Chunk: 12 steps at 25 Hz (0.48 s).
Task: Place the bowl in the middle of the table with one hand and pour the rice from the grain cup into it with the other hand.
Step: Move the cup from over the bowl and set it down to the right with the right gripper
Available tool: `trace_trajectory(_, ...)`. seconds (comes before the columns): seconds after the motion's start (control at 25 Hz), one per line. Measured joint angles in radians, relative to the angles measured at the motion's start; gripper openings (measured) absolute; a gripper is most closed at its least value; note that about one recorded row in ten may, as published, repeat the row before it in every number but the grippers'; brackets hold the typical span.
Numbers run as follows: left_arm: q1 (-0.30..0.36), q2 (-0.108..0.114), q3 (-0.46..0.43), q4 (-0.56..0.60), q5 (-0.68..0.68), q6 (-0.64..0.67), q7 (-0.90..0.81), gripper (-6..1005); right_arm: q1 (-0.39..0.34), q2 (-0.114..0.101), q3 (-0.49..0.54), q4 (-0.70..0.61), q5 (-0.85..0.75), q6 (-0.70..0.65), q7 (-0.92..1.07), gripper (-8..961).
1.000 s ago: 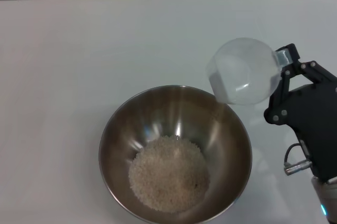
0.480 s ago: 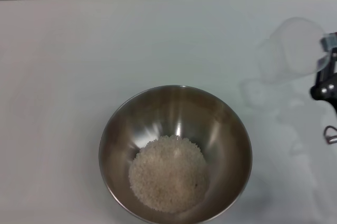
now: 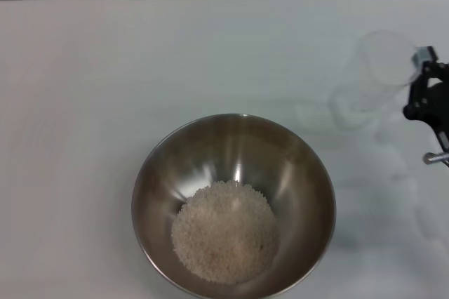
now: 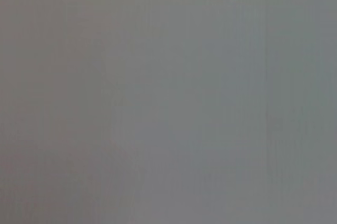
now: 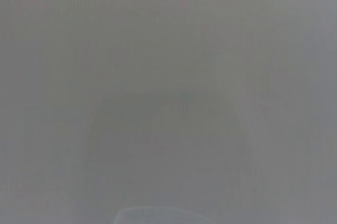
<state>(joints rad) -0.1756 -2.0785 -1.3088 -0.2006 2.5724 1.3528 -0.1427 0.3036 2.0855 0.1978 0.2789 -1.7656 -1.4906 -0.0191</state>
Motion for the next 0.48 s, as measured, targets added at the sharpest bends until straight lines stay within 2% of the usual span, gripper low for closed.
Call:
trace_trajectory(0.28,0.0,0.0,0.018,-0.003,0.001,0.0,0.004,827,0.068,0.001,-0.023,-0.016,-0.024,0.134,0.0,28)
trace_trajectory(0.48,0.001,0.0,0.041,-0.007,0.001,0.004,0.007,827,0.085,0.001,-0.035,-0.016,-0.07,0.175,0.0,29)
